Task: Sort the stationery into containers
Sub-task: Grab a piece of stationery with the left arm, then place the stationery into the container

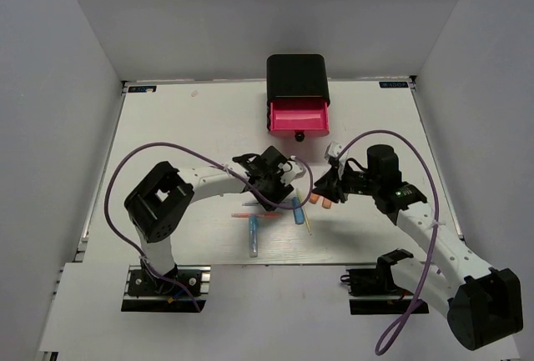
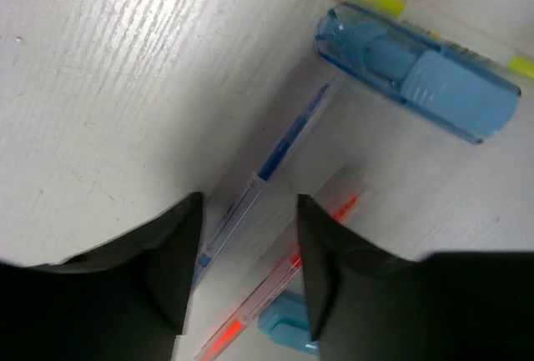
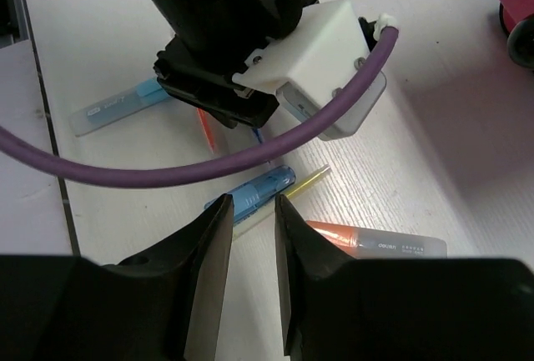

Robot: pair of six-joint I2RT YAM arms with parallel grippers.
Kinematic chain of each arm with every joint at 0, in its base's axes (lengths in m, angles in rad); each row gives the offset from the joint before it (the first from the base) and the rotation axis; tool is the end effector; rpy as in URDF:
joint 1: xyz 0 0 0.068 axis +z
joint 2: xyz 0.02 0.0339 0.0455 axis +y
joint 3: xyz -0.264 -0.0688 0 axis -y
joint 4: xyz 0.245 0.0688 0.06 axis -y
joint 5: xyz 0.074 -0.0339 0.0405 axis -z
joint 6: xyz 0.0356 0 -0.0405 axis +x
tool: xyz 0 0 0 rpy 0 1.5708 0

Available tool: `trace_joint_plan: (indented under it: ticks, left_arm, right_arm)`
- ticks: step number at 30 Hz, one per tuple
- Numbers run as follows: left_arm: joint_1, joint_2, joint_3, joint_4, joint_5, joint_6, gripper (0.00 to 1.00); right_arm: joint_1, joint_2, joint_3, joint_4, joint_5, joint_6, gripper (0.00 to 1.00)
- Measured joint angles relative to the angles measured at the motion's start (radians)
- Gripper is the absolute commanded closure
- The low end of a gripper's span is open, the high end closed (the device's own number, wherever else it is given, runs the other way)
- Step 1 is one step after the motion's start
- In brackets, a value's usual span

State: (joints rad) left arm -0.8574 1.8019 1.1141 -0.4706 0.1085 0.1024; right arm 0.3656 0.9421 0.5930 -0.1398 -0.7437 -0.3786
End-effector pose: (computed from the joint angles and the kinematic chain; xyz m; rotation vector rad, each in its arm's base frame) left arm 0.2272 -0.2685 0.1611 1.3098 2.4481 -0.3542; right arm 0.1819 0.0954 0.2525 -1.1328 1.6479 0.7517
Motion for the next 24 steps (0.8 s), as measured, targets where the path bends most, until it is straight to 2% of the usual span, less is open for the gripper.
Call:
trace_joint_plan:
  ticks: [7, 11, 12, 19, 24]
  left_arm:
    - [-0.031, 0.008, -0.005, 0.027, -0.079, -0.011, 0.89]
    - [-0.032, -0.006, -0.025, 0.061, -0.129, -0.029, 0.93]
    - [-0.031, -0.011, -0.032, 0.065, -0.142, -0.032, 0.98]
    - [-0.013, -0.092, -0.043, 0.090, -0.231, -0.019, 1.00]
    - [-0.005, -0.200, 0.018, 0.091, -0.278, 0.021, 1.00]
  right_arm:
    - [-0.002, -0.038, -0.003, -0.023, 0.011, 0.000, 0.67]
    - [-0.005, -0.088, -0.014, -0.022, 0.035, 0.005, 0.67]
    - [-0.005, -0.100, -0.019, -0.024, 0.042, 0.005, 0.67]
    - [-0.005, -0.165, -0.048, -0.043, 0.080, -0.003, 0.66]
    - [-0.005, -0.173, -0.055, -0.054, 0.083, -0.016, 0.68]
